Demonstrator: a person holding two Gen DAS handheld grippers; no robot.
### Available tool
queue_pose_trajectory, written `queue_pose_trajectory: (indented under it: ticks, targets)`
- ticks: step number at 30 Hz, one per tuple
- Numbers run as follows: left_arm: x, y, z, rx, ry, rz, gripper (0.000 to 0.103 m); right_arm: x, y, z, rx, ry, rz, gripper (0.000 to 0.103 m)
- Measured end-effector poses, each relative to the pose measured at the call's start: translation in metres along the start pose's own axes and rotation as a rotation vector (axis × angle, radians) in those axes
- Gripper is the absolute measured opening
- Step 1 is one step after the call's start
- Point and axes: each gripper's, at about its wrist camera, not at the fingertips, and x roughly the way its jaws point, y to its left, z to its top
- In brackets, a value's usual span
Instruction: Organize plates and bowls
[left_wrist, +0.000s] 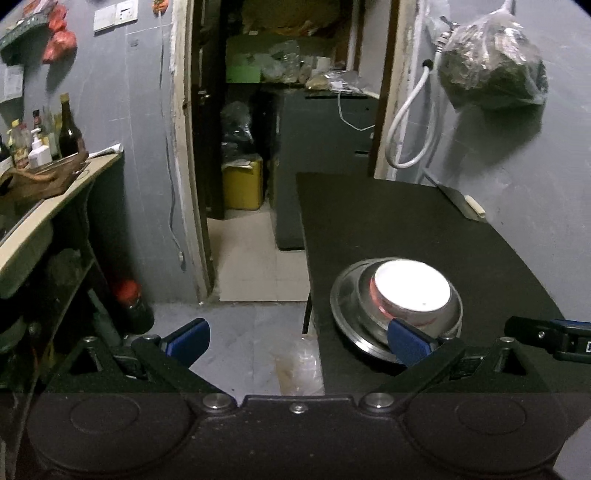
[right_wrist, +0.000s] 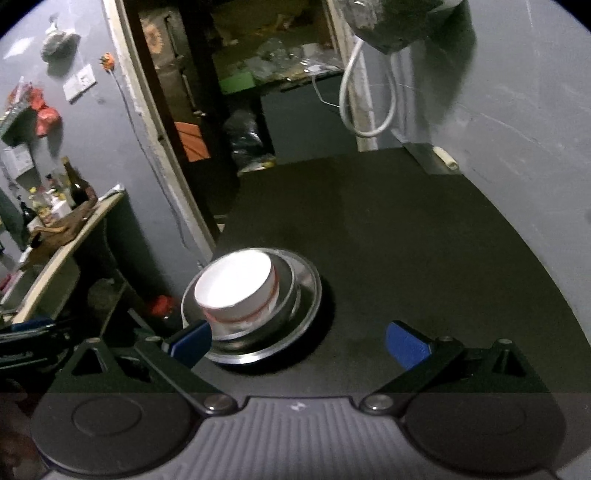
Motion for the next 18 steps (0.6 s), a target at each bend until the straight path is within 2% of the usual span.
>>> queue_pose_trajectory:
  ticks: [5,8,13,18]
  targets:
    - [-0.015,0.013,-0.017,0.024,0.015,-0.055,0.102,-0.024,0.017,-0.03,0.004,-0.009,-0.069,0.103]
    - [-0.019,0.017,-0.029,0.024,0.023,-0.084,0.102,-0.034,0.022,-0.046,0.002,0.017,-0.101,0.103]
    - [-0.026,0.013,-0.034,0.053,0.006,-0.101,0.102,-0.046,0.022,-0.05,0.013,0.019,-0.119,0.103]
    - [-0.033,0.009,-0.029,0.034,-0.025,-0.081,0.102,-0.055,0.015,-0.046,-0.009,0.0,-0.106,0.103]
